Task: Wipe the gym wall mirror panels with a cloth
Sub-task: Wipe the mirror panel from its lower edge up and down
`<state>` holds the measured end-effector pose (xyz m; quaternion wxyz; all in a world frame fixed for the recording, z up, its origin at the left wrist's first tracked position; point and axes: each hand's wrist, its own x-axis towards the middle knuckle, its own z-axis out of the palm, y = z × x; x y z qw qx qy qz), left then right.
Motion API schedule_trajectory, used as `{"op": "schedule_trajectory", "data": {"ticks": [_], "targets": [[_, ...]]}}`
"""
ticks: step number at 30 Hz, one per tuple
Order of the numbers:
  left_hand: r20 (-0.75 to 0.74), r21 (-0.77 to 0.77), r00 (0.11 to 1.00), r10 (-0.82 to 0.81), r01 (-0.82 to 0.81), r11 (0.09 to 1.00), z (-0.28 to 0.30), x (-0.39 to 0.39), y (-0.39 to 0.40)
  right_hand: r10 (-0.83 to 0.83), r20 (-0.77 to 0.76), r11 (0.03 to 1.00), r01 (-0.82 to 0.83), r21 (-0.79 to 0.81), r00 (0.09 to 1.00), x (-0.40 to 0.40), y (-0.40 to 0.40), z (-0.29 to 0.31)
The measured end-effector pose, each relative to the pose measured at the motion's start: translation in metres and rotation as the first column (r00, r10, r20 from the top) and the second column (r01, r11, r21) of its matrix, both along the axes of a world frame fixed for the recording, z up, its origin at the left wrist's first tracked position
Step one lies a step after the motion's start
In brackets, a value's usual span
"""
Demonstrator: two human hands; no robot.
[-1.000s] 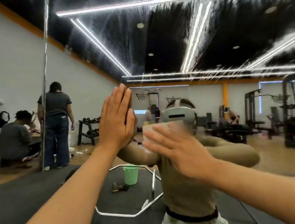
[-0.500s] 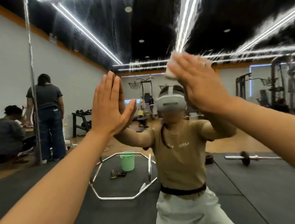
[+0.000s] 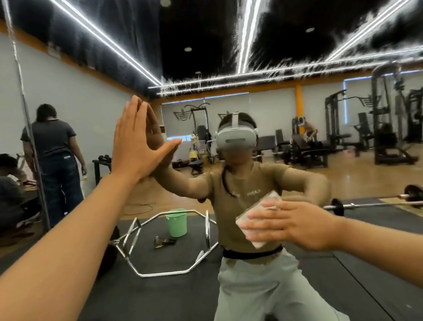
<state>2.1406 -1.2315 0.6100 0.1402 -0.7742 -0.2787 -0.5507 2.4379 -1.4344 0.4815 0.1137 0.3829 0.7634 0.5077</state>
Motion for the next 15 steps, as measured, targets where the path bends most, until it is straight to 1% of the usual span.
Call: {"op": "schedule_trajectory", "data": {"ticks": [2,4,5,7,9,11,12,13,14,15], "targets": [[0.025,-0.034,1.000,-0.016,0.017,0.999,0.002,0.001,-0.001,-0.005,-0.055,0.999,0.007,0.051,0.998,0.017,-0.013,0.033],[0.041,-0.052,0.999,-0.025,0.027,0.998,0.003,0.001,0.001,-0.039,-0.185,0.986,0.068,0.153,0.982,0.034,-0.028,0.073],[0.045,-0.058,0.999,-0.030,0.032,0.998,0.003,0.002,0.001,-0.037,-0.279,0.967,0.105,0.231,0.960,0.042,-0.035,0.094],[0.050,-0.077,0.998,-0.038,0.042,0.996,0.003,0.003,0.000,0.040,-0.497,0.902,0.183,0.391,0.867,0.055,-0.046,0.130],[0.048,-0.087,0.998,-0.036,0.040,0.995,0.003,0.004,-0.002,0.179,-0.670,0.831,0.253,0.495,0.721,0.057,-0.050,0.147],[0.042,-0.086,0.999,-0.022,0.025,0.996,0.003,0.005,-0.004,0.295,-0.738,0.775,0.300,0.556,0.606,0.050,-0.045,0.139],[0.039,-0.086,0.999,-0.014,0.017,0.996,0.002,0.005,-0.005,0.334,-0.749,0.761,0.305,0.572,0.572,0.044,-0.041,0.126],[0.037,-0.087,0.999,-0.007,0.010,0.996,0.002,0.005,-0.006,0.360,-0.750,0.761,0.290,0.580,0.554,0.040,-0.037,0.108],[0.036,-0.088,0.999,0.001,0.002,0.996,0.002,0.005,-0.007,0.364,-0.745,0.772,0.266,0.577,0.560,0.038,-0.034,0.085],[0.035,-0.089,0.999,0.009,-0.005,0.996,0.001,0.005,-0.009,0.346,-0.734,0.787,0.245,0.566,0.585,0.039,-0.034,0.056]]}}
